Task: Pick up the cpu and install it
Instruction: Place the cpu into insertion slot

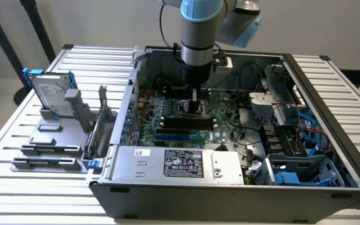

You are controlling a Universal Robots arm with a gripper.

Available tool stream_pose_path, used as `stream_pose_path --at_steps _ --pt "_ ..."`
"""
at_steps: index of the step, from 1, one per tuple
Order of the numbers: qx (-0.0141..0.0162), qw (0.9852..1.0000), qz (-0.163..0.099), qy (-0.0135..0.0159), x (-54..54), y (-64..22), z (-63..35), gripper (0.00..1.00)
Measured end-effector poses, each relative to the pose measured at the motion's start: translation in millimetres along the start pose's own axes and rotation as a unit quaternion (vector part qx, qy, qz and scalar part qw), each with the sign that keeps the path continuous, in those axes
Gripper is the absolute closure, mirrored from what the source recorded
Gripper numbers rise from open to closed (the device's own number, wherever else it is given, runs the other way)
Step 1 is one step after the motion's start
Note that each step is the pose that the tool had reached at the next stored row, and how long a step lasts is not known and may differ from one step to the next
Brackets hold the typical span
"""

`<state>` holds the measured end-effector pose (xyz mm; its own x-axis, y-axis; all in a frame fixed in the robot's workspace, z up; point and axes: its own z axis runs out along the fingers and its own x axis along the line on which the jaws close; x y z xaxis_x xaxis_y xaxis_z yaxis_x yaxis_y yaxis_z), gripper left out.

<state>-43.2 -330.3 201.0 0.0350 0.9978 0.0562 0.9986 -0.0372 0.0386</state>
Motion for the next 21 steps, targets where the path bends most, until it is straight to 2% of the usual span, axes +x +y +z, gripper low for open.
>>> stream_pose_path --at_steps 21 --pt "0.0 1.0 -0.001 -0.0015 -0.1 0.9 3.5 0.45"
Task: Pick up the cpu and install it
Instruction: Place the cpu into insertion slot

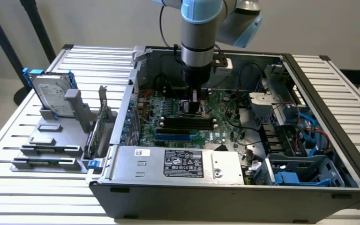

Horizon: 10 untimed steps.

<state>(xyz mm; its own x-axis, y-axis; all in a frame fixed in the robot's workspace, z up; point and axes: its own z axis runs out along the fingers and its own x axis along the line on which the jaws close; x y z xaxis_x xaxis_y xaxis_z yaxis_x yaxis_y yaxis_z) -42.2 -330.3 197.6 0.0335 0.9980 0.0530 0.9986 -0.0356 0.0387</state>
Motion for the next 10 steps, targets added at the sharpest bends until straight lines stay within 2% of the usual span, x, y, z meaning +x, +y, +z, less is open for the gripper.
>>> stream_pose_path --at_steps 5,6,10 --pt "-0.0001 1.0 0.0 -0.0001 0.0 0.1 0.3 0.44" --pt "-0.0001 1.0 0.0 -0.0002 0.0 0.1 0.3 0.37" --pt "0.0 1.0 0.0 -0.0003 0.0 0.1 -0.5 0.37"
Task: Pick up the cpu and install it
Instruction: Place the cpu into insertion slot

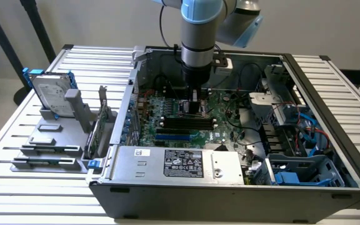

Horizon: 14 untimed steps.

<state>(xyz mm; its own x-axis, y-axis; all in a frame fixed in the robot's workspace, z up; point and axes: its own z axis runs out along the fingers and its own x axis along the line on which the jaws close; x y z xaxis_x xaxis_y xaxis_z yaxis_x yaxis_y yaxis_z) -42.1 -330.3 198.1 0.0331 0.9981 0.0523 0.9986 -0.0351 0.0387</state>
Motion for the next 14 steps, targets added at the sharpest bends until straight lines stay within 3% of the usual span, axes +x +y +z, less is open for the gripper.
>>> stream_pose_path --at_steps 8,14 --pt "-0.0001 1.0 0.0 0.0001 0.1 -0.9 -14.2 0.37" --pt "0.0014 1.0 0.0 0.0002 -1.6 -11.0 -18.9 0.37"
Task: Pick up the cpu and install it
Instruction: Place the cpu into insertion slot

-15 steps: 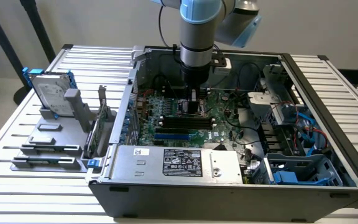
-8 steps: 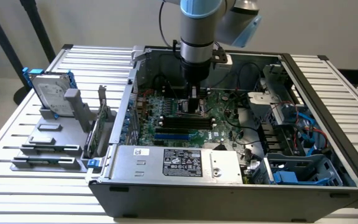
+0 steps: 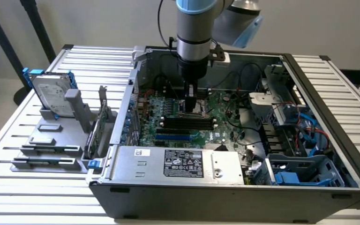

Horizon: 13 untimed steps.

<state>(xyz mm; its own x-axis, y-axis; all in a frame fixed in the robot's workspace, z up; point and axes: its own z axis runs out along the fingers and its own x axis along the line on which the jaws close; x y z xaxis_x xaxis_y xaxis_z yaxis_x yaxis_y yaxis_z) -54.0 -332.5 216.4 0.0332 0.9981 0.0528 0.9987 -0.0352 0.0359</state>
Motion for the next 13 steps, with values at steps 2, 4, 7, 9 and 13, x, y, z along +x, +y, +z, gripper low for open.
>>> stream_pose_path --at_steps 2,4,7,9,13 --pt "0.0004 1.0 0.0 0.0001 -0.5 -5.2 -1.8 0.4" --pt "0.0007 1.0 0.0 0.0002 -0.9 -10.3 -3.5 0.46" --pt "0.001 1.0 0.0 0.0003 -1.5 -18.1 -5.9 0.58" --pt "0.0014 1.0 0.0 0.0004 -1.8 -22.4 -7.6 0.7" --pt "0.0013 1.0 0.0 0.0008 -1.8 -24.3 -8.7 0.82"
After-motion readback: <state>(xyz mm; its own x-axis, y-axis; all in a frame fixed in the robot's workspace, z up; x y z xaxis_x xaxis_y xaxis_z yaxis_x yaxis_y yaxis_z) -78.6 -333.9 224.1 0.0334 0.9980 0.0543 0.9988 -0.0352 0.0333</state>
